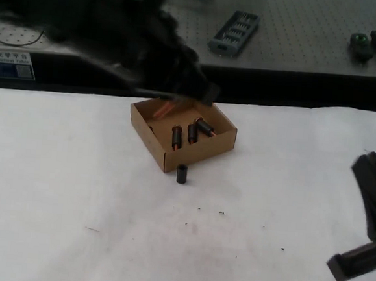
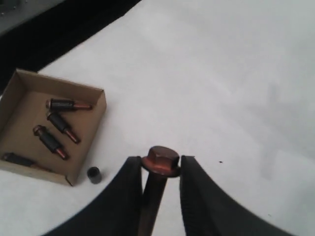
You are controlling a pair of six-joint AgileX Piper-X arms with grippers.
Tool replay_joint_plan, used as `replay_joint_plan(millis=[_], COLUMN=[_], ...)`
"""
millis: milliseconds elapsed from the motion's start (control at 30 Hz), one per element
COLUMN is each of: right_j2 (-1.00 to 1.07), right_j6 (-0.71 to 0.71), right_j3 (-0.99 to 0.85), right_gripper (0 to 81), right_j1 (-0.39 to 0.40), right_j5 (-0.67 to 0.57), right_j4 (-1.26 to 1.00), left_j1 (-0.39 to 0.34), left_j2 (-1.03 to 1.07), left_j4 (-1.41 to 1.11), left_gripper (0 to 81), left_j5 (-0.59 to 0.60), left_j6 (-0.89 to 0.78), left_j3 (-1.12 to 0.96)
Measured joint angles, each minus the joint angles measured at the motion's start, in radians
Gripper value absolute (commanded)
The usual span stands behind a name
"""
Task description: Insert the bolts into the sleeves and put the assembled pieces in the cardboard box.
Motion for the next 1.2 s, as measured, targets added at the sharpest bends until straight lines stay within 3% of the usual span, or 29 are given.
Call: replay_joint_plan(millis=[167,367,600,767,867,933,1033,1067,1200], right_j2=[0.112,0.356,0.901,1.124,1.176,1.194,1.195,1.188,1.153], right_j6=[0.044,0.06,0.101,0.098,0.098,0.097,0.141,0.173,0.252], right_j3=[-0.066,-0.138,-0.29,-0.396,-0.432,-0.464,-0.509,-0.526,-0.587], right_gripper=[5.2,5.2,5.2,5.2,0.2,10.7,35.3,38.7,32.2], right_j1=[0.0,0.0,0.0,0.0,0.0,0.0,0.0,0.0,-0.001], right_j5=[-0.08,-0.176,-0.24,-0.259,-0.266,-0.271,-0.267,-0.252,-0.2], right_j4=[0.038,-0.04,-0.412,-0.475,-0.498,-0.497,-0.456,-0.415,-0.199], left_j1=[-0.003,-0.003,-0.003,-0.003,-0.003,-0.003,-0.003,-0.003,-0.003], left_j2=[-0.315,-0.635,-0.736,-0.773,-0.773,-0.773,-0.775,-0.775,-0.775], left_j4=[-0.22,-0.446,-0.567,-0.72,-0.746,-0.755,-0.771,-0.77,-0.776], left_gripper=[0.6,0.6,0.6,0.6,0.6,0.6,0.6,0.6,0.6], left_j5=[0.013,0.009,-0.003,-0.003,-0.003,-0.006,-0.01,-0.01,-0.01], left_j6=[-0.142,-0.188,-0.207,-0.217,-0.217,-0.217,-0.217,-0.217,-0.217], left_j3=[0.307,0.694,0.868,0.987,1.011,1.018,1.031,1.03,1.03])
